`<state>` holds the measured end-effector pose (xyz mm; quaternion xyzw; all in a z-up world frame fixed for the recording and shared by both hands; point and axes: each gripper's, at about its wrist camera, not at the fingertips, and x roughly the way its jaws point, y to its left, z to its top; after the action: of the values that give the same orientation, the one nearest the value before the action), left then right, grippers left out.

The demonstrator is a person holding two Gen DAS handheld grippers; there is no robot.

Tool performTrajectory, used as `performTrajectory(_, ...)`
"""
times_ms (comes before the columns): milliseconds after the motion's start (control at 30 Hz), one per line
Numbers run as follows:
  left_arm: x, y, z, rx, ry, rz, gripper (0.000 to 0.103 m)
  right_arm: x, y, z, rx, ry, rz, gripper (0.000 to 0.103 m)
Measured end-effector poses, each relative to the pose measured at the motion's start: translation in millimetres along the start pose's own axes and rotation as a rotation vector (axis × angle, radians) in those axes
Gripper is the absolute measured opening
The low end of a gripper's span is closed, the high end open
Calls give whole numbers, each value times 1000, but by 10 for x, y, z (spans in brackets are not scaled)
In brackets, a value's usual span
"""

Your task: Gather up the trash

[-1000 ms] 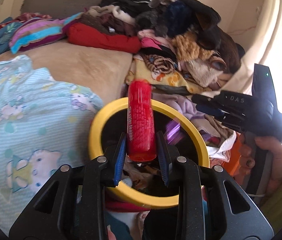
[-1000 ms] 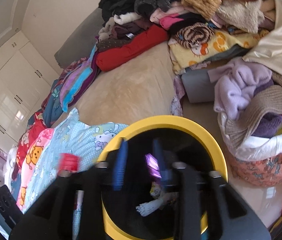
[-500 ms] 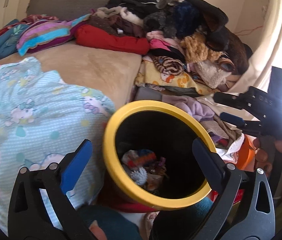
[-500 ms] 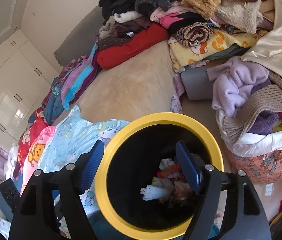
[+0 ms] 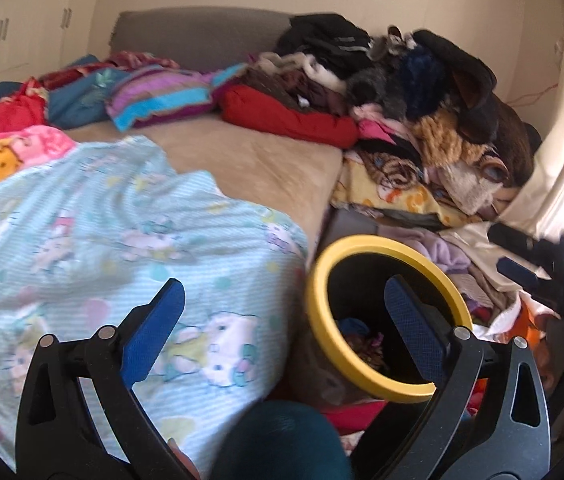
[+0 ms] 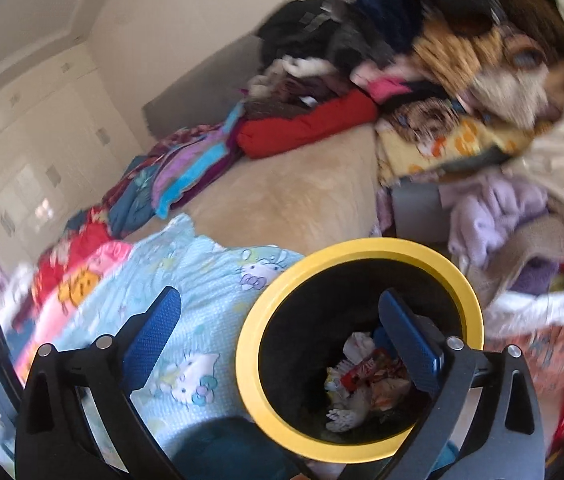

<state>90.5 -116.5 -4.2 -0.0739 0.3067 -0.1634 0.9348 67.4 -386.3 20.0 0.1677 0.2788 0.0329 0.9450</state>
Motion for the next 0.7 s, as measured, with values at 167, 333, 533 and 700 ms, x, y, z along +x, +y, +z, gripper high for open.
performTrajectory(167,-299,203,-27,-20,-81,51,92,-191,312,-276,-135,-110,-19,97)
performTrajectory(333,-535,295,-102,-18,-142,106,92,-345,521,-506,-198,-213,-70,97)
performTrajectory(533,-664,327,-290,15,-177,177,92,-484,647,-724,-279,-340,-116,97)
performTrajectory(700,-779,282,-434,53,-228,163,92,-443,664,-840,-292,-312,-106,97)
